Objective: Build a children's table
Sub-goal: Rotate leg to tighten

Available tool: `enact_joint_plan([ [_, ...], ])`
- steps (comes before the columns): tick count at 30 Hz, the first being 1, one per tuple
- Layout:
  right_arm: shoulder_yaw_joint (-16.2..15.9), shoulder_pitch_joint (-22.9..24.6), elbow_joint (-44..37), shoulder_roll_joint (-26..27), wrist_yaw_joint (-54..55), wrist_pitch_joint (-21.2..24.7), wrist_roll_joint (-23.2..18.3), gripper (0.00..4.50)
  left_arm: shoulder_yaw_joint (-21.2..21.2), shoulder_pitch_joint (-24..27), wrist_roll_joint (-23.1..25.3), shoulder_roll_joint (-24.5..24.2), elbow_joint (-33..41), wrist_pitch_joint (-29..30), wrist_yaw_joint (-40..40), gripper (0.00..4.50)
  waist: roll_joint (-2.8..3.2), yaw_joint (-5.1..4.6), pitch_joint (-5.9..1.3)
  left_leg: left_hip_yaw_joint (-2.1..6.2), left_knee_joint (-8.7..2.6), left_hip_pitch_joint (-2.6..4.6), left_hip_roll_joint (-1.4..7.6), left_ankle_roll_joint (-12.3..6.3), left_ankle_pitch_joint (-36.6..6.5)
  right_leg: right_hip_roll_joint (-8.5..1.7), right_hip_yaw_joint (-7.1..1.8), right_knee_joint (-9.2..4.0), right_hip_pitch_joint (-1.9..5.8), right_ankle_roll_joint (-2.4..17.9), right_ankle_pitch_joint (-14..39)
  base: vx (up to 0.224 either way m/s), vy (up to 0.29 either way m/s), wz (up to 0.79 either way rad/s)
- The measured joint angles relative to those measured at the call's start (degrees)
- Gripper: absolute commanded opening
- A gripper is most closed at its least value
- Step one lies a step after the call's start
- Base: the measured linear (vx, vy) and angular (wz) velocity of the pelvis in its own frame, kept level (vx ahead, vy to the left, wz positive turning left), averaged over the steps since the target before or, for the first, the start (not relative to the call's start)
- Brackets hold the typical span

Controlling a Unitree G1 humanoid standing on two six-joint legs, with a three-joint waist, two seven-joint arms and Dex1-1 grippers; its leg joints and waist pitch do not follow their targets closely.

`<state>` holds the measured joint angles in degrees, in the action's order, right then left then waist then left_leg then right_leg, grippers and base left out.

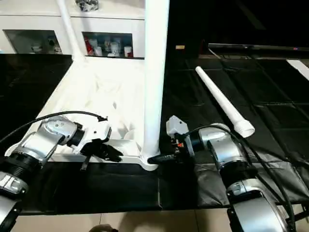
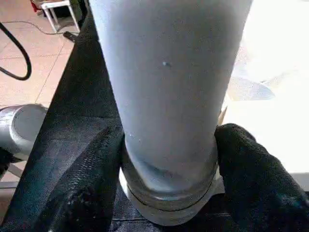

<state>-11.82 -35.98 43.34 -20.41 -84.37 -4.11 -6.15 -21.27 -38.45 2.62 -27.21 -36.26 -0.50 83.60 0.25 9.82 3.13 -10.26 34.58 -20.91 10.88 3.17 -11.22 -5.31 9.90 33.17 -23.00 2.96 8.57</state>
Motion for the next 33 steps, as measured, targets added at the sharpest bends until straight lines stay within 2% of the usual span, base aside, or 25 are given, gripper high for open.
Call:
enact_joint_plan([
  [11,0.0,0.1,0.0,0.1,-0.3,0.0,0.0,2.61,0.0,-0.2,0.0,0.2,-0.5,0.2,0.1,0.0,0.01,0.04,0.0,0.0,0.0,0.01,0.01,0.01,0.0,0.0,0.0,0.01,0.02,0.0,0.0,0.0,0.0,0.0],
  [14,0.9,1.8,-1.4,0.4,1.0,1.6,-0.6,2.61,0.6,-0.5,-0.2,2.0,-1.0,3.6,-1.1,0.0,0.05,0.38,-0.03,-0.01,0.0,0.16,0.0,0.01,0.0,-0.01,0.0,0.0,0.24,0.0,0.0,0.0,0.0,0.0],
  [17,3.0,3.8,-2.5,0.7,5.5,3.6,-1.0,2.61,1.7,-0.5,-0.3,4.1,-1.7,7.6,-5.1,0.0,0.09,0.33,-0.05,-0.17,0.0,0.77,0.02,0.01,0.0,-0.03,-0.07,-0.03,0.77,0.0,0.0,0.0,0.0,0.0],
  [19,5.7,5.3,-2.8,2.8,12.5,5.7,-1.0,2.61,3.3,-0.5,-0.2,5.7,-1.8,12.3,-9.9,0.0,0.09,-0.4,-0.04,-0.17,0.0,1.29,0.04,0.03,0.0,-0.03,-0.03,-0.08,1.21,0.0,0.0,0.0,0.0,0.0],
  [21,8.6,5.8,-2.8,6.0,21.6,8.0,-1.0,2.61,5.1,-0.5,-0.2,7.6,-1.5,17.3,-14.9,0.0,0.16,-1.95,0.0,-0.04,0.0,1.52,0.04,0.05,0.0,-0.08,0.33,-0.34,1.42,0.0,0.0,-0.027,0.004,-0.05],
  [23,10.9,6.2,-2.9,8.0,28.5,9.3,-1.4,2.61,6.2,-0.5,-0.3,10.1,-0.7,21.4,-19.1,0.0,0.51,-3.59,0.11,0.33,-0.06,1.66,0.15,0.05,0.0,-0.08,1.12,-1.19,1.92,-0.1,0.0,0.0,0.0,0.0],
  [25,12.8,6.2,-2.9,10.3,34.6,10.3,-1.6,2.6,7.8,-0.5,-0.4,12.5,0.3,25.9,-23.0,0.0,0.78,-4.83,0.12,0.56,-0.1,1.62,0.61,0.05,0.0,-0.1,2.18,-2.08,2.43,-0.1,0.0,0.0,0.0,0.0],
  [26,13.8,6.1,-2.9,11.8,38.8,10.3,-1.6,2.59,8.8,-0.4,-0.4,13.8,1.2,28.5,-26.0,0.0,0.88,-5.25,0.17,0.56,-0.09,1.56,0.84,0.06,0.0,-0.08,2.48,-2.25,2.53,-0.1,0.0,0.0,0.0,0.0],
  [29,15.0,4.6,-1.7,14.9,47.1,10.1,-0.7,2.59,9.9,-0.3,-0.2,16.3,3.5,33.0,-32.1,0.0,0.97,-6.47,0.23,0.47,-0.11,1.65,0.74,0.15,-0.1,-0.07,2.25,-2.08,2.35,-0.1,0.0,0.0,0.0,0.0],
  [33,15.4,4.4,-1.5,15.5,49.1,8.1,-0.2,2.59,8.1,-0.3,1.8,16.5,5.8,32.7,-33.2,0.0,0.99,-6.52,0.21,0.56,-0.26,1.34,0.71,0.19,-0.1,-0.07,2.31,-2.07,1.94,-0.1,0.0,0.0,0.0,0.0],
])
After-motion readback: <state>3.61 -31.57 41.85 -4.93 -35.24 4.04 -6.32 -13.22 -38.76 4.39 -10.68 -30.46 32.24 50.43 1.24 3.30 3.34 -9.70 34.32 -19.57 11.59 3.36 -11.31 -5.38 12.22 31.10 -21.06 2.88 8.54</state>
